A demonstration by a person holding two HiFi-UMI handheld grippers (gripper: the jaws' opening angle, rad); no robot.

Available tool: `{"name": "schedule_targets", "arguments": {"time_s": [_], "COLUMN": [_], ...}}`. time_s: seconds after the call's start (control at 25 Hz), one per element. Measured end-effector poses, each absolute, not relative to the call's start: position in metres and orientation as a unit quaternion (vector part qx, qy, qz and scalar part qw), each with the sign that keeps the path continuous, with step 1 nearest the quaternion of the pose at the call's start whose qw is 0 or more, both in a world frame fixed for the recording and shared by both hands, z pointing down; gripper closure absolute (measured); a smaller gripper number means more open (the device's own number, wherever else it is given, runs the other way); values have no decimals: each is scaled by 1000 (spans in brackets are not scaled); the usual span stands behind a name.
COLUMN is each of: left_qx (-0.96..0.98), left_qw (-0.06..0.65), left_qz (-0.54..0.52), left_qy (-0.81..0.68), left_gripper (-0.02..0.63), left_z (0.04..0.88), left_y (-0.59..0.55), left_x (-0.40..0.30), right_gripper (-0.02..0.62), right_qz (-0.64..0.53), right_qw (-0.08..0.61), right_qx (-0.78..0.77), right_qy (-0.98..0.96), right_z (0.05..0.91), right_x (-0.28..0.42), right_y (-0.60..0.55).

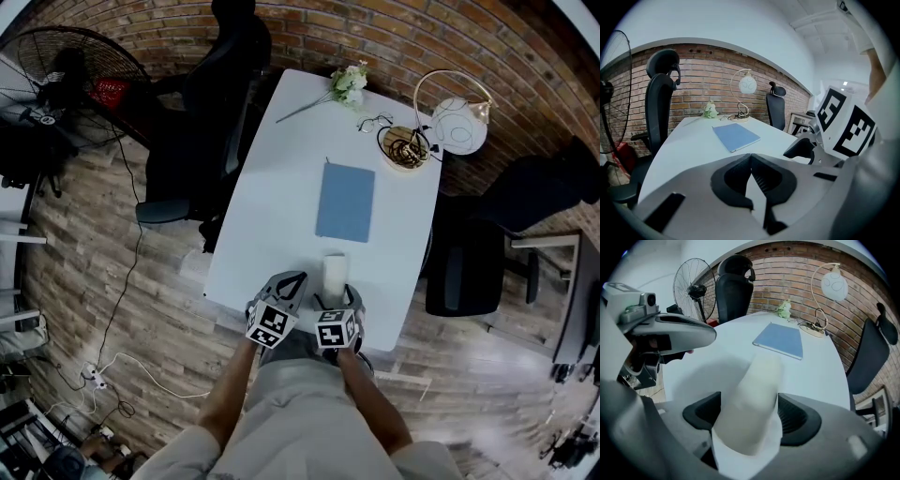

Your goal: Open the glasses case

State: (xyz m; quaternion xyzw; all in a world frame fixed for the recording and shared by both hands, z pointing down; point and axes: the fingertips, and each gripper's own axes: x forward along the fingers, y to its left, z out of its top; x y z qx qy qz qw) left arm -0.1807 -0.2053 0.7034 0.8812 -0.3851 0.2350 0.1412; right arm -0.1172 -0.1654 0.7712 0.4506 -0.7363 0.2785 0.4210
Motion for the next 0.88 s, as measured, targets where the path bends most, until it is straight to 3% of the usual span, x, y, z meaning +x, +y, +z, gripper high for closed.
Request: {"name": "schedule_targets", "arguments": {"time_s": [0.88], "left_qx": [889], "left_qw": [159], "left_qz": [295], "left_qy": [-311], "left_gripper": [603], "left_z": [743], "left_y": [-193], "left_x": [-140], "right_gripper": [249], "right_qz": [306], "right_qw": [401], "right_qx": [423], "right_qy": [-752], "right_z": [768], "right_x": [-103], "right_y": [-151]}}
